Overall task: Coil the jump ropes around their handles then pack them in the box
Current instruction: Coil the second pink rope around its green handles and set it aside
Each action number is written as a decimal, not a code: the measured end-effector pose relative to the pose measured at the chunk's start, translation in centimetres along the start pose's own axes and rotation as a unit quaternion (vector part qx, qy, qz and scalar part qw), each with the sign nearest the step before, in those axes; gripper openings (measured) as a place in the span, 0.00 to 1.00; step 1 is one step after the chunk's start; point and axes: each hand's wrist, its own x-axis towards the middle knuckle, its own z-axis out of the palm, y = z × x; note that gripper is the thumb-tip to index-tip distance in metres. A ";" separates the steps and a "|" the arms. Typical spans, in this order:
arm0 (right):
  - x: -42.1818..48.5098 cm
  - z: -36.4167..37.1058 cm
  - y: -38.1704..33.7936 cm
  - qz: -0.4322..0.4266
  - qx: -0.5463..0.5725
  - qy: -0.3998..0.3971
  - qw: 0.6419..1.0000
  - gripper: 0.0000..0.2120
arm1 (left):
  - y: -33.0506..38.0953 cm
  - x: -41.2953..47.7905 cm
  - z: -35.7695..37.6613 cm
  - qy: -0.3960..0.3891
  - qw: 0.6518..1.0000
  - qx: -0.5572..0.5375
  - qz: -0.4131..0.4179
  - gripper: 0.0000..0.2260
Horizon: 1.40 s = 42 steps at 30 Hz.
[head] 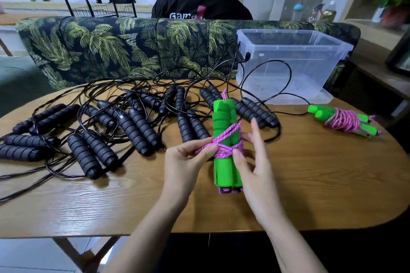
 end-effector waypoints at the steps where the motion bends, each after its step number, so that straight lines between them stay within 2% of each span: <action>1: -0.1 0.0 -0.2 -0.021 -0.018 -0.023 0.999 0.30 | 0.1 -0.1 0.0 0.004 1.000 0.012 0.009 0.08; 3: -0.2 -0.1 -0.3 -0.042 -0.055 -0.061 0.996 0.32 | 0.5 -0.3 0.2 0.005 0.999 0.040 0.030 0.10; 5: -0.5 -0.1 0.0 -0.041 -0.079 -0.083 0.993 0.40 | 0.6 -0.5 0.4 -0.005 0.997 0.060 0.049 0.10; 7: -0.6 -0.1 0.4 -0.014 -0.071 -0.074 0.995 0.45 | 0.6 -0.6 0.5 -0.028 0.993 0.084 0.078 0.09; 10: -0.8 -0.4 0.3 0.019 -0.013 -0.035 0.999 0.42 | 0.3 -0.6 0.5 -0.072 0.983 0.111 0.129 0.07; 13: -0.9 -0.8 0.1 0.043 0.035 -0.040 0.998 0.39 | 0.0 -0.7 0.4 -0.089 0.975 0.125 0.160 0.08; 17: -1.0 -1.2 0.0 0.077 0.108 -0.061 0.989 0.38 | -0.2 -0.5 0.3 -0.018 0.992 0.062 0.105 0.07; 20: -1.3 -1.5 -0.3 0.086 0.150 -0.077 0.982 0.39 | -0.2 -0.4 0.4 0.012 0.994 0.081 0.072 0.08; 24: -1.4 -1.4 -0.5 0.090 0.185 -0.092 0.974 0.37 | -0.2 -0.3 0.3 -0.006 0.990 0.139 0.022 0.17; 28: -1.5 -1.4 0.0 0.084 0.202 -0.102 0.970 0.33 | 0.4 -0.1 0.7 -0.081 0.995 0.053 -0.030 0.13; 30: -1.7 -1.3 0.3 0.069 0.167 -0.086 0.980 0.33 | 0.6 -0.1 0.9 -0.069 0.997 0.025 -0.040 0.12; 32: -1.7 -1.0 0.4 0.028 0.082 -0.052 0.995 0.32 | 0.5 -0.2 1.1 -0.035 0.999 0.010 -0.040 0.11; 34: -1.7 -0.8 0.6 -0.004 0.045 -0.009 0.999 0.28 | 0.3 -0.2 1.1 -0.012 0.999 0.004 -0.044 0.12; 37: -1.6 -0.9 0.8 -0.024 0.054 0.021 0.998 0.23 | 0.1 -0.4 0.9 -0.018 0.999 0.005 -0.042 0.13; 42: -1.6 -1.0 0.2 0.028 0.164 0.037 0.985 0.18 | 0.3 -0.4 0.3 -0.041 0.998 -0.021 -0.048 0.15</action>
